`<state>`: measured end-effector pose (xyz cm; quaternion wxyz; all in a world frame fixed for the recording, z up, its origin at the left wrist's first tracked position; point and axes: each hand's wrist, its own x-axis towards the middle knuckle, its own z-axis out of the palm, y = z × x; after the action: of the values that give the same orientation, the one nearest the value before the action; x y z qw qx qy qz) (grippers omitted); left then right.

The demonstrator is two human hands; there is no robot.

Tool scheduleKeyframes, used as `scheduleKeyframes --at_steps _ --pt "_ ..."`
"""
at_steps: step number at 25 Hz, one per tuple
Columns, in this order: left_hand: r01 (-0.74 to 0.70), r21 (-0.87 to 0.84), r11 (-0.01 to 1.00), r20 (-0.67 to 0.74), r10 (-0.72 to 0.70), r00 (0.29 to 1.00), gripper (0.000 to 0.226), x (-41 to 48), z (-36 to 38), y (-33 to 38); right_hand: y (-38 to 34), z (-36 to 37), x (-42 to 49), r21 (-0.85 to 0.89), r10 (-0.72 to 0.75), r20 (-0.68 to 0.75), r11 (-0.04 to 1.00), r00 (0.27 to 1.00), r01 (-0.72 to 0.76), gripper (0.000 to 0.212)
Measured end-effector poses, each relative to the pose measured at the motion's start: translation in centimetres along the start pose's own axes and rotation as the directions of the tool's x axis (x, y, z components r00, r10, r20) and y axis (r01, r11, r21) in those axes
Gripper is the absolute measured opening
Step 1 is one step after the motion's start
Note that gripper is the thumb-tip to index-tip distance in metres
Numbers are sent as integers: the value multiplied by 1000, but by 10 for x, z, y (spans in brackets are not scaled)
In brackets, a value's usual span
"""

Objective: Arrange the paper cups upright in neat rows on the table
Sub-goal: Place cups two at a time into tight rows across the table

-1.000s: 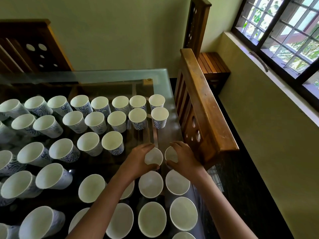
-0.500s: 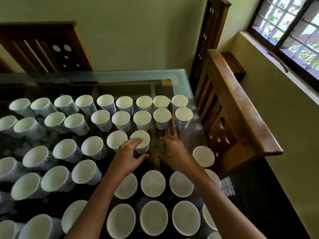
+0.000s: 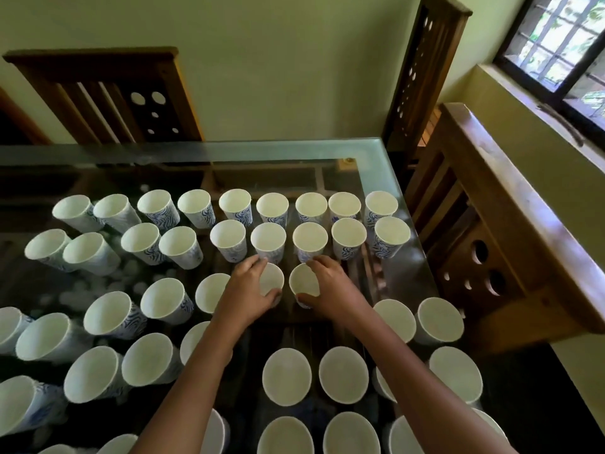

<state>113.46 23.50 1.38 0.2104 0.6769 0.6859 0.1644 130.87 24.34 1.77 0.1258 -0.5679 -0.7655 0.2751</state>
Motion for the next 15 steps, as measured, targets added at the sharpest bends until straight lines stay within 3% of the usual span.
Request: scheduleKeyframes --at_steps 15 --pt "-26 -12 1000 30 26 999 67 -13 10 -2 4 5 -12 4 20 19 1000 1000 -20 73"
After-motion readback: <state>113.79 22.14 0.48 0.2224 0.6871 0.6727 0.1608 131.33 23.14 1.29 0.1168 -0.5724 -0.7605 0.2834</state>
